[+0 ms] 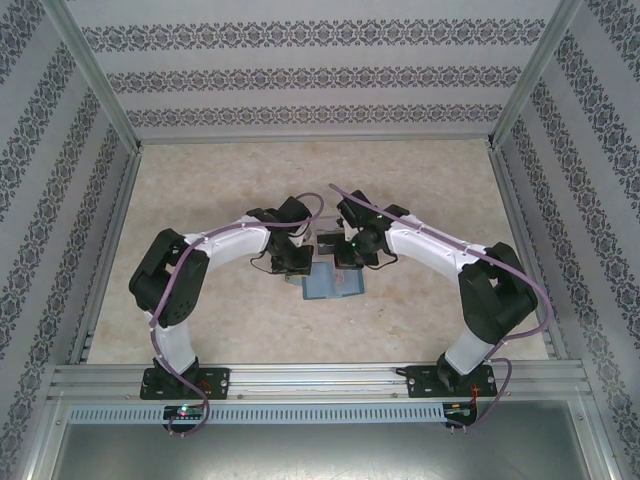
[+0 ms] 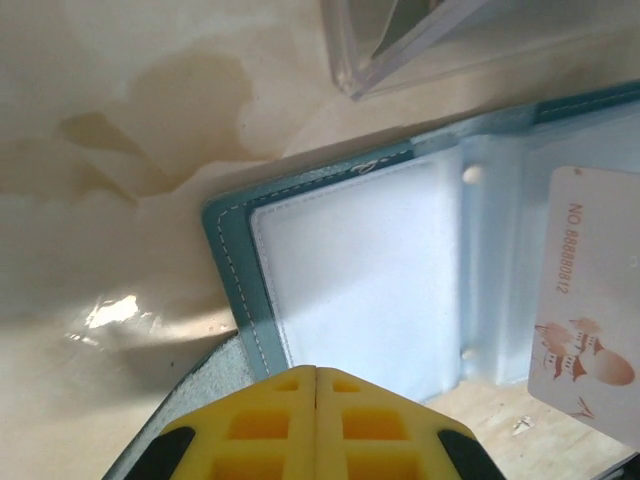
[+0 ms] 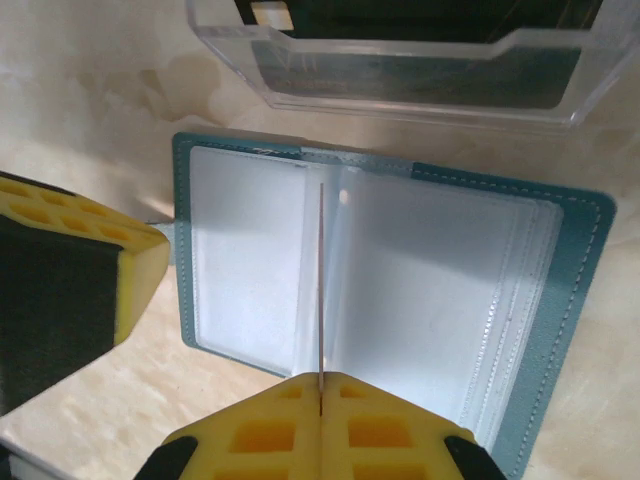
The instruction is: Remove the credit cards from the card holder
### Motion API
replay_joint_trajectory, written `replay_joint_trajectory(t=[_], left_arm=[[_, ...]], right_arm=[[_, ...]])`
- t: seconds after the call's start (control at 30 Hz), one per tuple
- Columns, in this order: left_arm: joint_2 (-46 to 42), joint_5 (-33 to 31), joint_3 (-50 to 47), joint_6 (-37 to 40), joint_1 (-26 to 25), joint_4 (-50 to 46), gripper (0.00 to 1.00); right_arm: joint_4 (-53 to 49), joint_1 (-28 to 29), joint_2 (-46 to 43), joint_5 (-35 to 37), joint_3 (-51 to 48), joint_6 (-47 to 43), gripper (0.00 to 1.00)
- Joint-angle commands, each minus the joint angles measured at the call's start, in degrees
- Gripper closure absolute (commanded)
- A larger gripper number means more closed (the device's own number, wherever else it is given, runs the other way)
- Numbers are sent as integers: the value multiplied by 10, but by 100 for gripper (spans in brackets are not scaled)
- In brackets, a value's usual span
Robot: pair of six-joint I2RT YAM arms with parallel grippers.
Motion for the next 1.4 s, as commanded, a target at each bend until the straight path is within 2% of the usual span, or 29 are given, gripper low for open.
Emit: replay_joint_trajectory(t=[0.0,0.27,0.53,0.73,1.03,1.37], left_arm=[[-41,-30,-10,-8,3,0,100],[-82,-50,-59,-13,19,20,100],[-111,-52,-108,-19,32,37,100],[-135,-54,-148,-26,44,48,100],[-155,-64,-160,-29,54,40,100],[-182,-81,-164,-32,64,11,100]], right_arm=[[-41,-6,-9,-20,36,-112,98],[-128,-8,8,-35,88,-366,96],[-218,-11,56,-25,184,-635,96],[-285,-10,99,10,280,-765,99],[-381,-26,202,50,457,-861,99],[-467,-42,322,61,644,-915,99]])
